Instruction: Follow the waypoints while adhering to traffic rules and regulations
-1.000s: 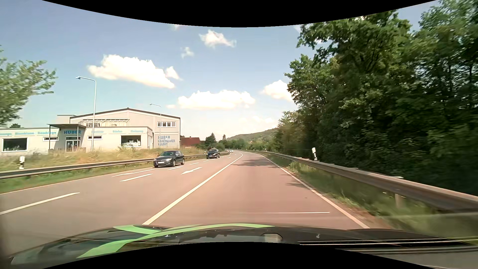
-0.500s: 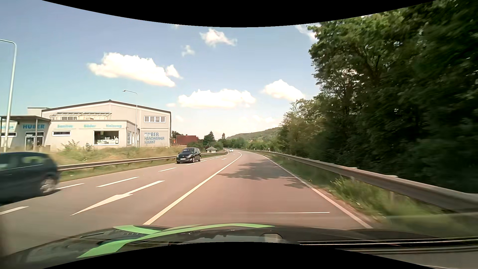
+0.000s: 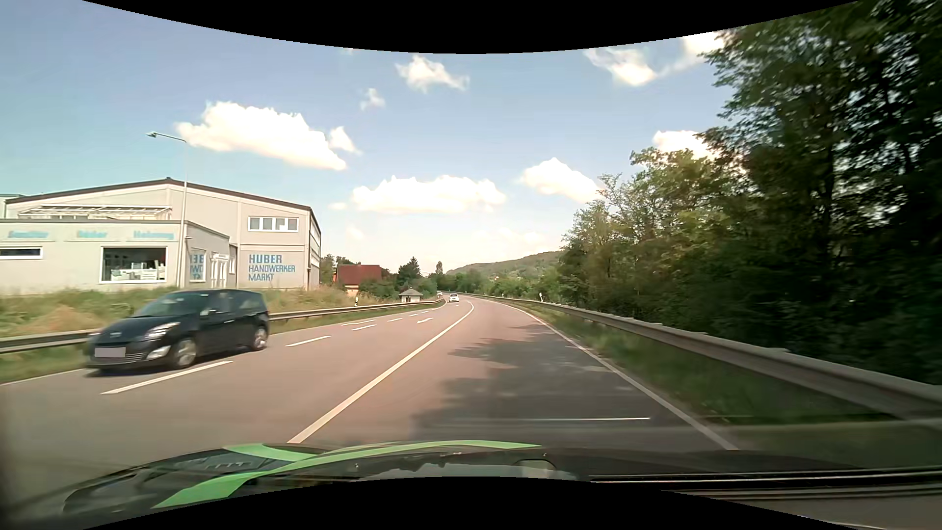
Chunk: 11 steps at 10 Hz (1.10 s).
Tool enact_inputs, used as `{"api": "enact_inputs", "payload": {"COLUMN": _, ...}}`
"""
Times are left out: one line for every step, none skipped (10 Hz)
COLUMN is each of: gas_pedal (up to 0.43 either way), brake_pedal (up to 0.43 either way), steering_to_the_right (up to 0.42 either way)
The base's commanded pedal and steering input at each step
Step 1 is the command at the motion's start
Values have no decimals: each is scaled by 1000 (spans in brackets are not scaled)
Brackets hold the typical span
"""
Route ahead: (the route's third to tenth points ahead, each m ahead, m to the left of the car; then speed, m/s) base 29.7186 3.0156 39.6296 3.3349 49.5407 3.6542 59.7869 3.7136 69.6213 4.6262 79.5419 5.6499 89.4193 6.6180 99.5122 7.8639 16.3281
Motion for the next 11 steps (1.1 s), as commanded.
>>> {"api": "enact_inputs", "payload": {"gas_pedal": 260, "brake_pedal": 0, "steering_to_the_right": -2}}
{"api": "enact_inputs", "payload": {"gas_pedal": 260, "brake_pedal": 0, "steering_to_the_right": -2}}
{"api": "enact_inputs", "payload": {"gas_pedal": 260, "brake_pedal": 0, "steering_to_the_right": -2}}
{"api": "enact_inputs", "payload": {"gas_pedal": 268, "brake_pedal": 0, "steering_to_the_right": -2}}
{"api": "enact_inputs", "payload": {"gas_pedal": 268, "brake_pedal": 0, "steering_to_the_right": -2}}
{"api": "enact_inputs", "payload": {"gas_pedal": 248, "brake_pedal": 0, "steering_to_the_right": -2}}
{"api": "enact_inputs", "payload": {"gas_pedal": 220, "brake_pedal": 0, "steering_to_the_right": -2}}
{"api": "enact_inputs", "payload": {"gas_pedal": 220, "brake_pedal": 0, "steering_to_the_right": -2}}
{"api": "enact_inputs", "payload": {"gas_pedal": 220, "brake_pedal": 0, "steering_to_the_right": -2}}
{"api": "enact_inputs", "payload": {"gas_pedal": 220, "brake_pedal": 0, "steering_to_the_right": -3}}
{"api": "enact_inputs", "payload": {"gas_pedal": 220, "brake_pedal": 0, "steering_to_the_right": -2}}
